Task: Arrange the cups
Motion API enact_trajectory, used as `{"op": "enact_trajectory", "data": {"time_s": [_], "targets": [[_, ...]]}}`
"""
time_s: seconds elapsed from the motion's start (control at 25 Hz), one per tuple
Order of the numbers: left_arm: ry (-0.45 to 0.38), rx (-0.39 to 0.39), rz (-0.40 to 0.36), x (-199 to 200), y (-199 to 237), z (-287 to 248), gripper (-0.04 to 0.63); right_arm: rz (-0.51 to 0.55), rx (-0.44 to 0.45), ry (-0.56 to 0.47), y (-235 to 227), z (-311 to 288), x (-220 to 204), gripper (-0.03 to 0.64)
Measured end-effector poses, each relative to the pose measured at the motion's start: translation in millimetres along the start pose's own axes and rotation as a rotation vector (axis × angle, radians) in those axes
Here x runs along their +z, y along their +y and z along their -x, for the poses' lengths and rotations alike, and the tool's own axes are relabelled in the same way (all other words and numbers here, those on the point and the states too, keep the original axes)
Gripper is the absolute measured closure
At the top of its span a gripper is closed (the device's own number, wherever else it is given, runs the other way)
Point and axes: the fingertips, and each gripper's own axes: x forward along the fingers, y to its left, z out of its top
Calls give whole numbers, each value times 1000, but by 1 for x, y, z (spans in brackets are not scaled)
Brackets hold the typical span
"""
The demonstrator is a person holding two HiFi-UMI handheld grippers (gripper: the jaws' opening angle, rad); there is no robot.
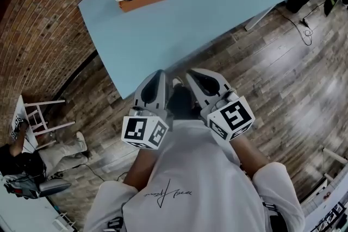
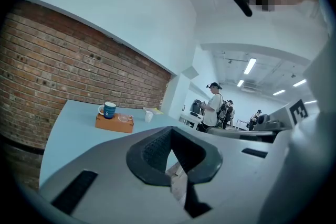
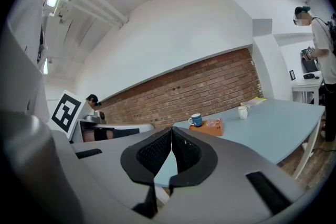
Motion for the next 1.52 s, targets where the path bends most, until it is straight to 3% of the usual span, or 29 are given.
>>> {"op": "enact_trajectory", "data": {"time_s": [0.16, 0.36, 0.6, 1.2, 1.52], "targets": [[11, 2, 18, -6, 3, -13, 586, 5, 6, 6, -5, -8, -3, 595], [6, 15, -25, 4, 11, -32, 586, -45, 66, 16, -13, -27, 0, 595], [6, 46, 30, 11, 34, -60, 586, -56, 104, 32, -31, -54, 8, 595], [-8, 60, 85, 43, 94, -136, 586, -55, 169, 92, -78, -145, 26, 595], [-36, 51, 62, 63, 122, -156, 586, -18, 205, 106, -86, -187, 33, 595]]}}
